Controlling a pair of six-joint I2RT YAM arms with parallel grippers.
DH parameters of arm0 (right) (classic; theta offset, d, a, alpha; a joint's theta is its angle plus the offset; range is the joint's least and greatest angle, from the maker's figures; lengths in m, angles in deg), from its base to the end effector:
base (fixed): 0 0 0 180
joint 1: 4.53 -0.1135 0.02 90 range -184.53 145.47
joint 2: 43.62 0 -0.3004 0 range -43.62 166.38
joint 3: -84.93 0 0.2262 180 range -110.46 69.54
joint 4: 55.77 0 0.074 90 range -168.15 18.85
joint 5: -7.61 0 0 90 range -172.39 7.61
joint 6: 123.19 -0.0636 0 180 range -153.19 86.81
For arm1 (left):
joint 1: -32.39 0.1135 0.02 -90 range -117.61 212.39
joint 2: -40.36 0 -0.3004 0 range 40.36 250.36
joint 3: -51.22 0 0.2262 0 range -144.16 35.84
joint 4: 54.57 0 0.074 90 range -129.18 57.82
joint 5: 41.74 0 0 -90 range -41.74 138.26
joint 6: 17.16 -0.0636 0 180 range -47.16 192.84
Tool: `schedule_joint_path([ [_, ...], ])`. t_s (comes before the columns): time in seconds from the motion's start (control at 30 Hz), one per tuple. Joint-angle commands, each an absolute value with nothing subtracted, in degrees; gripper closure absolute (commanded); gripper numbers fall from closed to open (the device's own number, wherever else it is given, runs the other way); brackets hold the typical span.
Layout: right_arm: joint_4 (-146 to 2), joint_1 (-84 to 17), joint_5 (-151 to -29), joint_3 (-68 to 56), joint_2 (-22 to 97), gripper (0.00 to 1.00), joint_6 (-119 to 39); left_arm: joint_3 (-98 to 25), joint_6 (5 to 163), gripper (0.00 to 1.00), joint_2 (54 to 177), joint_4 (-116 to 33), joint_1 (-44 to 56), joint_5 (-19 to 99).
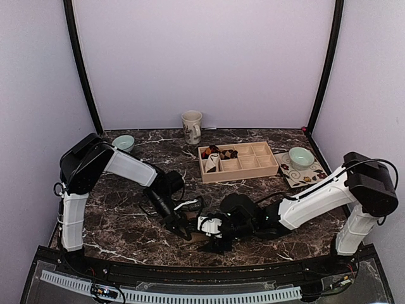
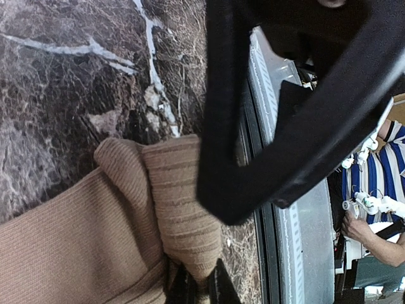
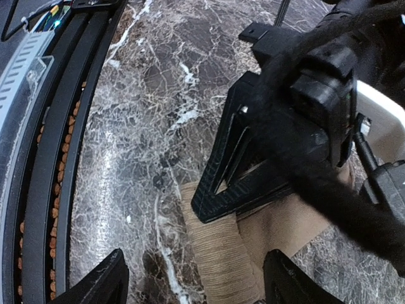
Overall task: Roll the socks
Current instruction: Roll the sock at the center of the board.
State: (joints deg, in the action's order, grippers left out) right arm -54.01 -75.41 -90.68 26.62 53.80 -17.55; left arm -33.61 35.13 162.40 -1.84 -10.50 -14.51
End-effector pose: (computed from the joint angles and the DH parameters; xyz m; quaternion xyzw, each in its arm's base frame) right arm 0.1037 0.3272 0.1856 -0.6360 0.6291 0.2625 0.3619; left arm 0.2250 -0.2862 0.1282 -0.5524 -0.6509 0.5203 0.0231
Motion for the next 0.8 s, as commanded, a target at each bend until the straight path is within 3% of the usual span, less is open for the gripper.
schedule_joint_path([
  [0.0,-51.6,-74.2,-93.3,25.5,56.5,0.31,-14.5,-34.1,33.8,0.98,163.3,1.9,-10.1,-13.0],
  [0.37,-47.2,-73.3,-93.0,24.7,60.9,0.48,-14.8,-34.6,33.0,0.97,163.3,3.3,-10.0,-12.4],
  [0.47,-47.7,-73.3,-94.2,24.0,62.0,0.58,-15.2,-34.8,33.0,0.94,163.3,3.7,-10.0,-11.8],
  [0.6,-50.9,-73.2,-96.3,22.3,64.1,0.78,-16.0,-35.1,32.3,0.76,162.8,5.1,-9.9,-8.8],
  [0.73,-51.1,-73.2,-98.3,23.4,65.2,0.84,-18.8,-34.6,33.1,0.56,160.4,6.0,-7.3,-7.9],
  [0.77,-50.8,-73.2,-98.3,23.8,65.4,0.85,-20.1,-34.3,33.9,0.40,159.4,6.0,-6.5,-8.4],
])
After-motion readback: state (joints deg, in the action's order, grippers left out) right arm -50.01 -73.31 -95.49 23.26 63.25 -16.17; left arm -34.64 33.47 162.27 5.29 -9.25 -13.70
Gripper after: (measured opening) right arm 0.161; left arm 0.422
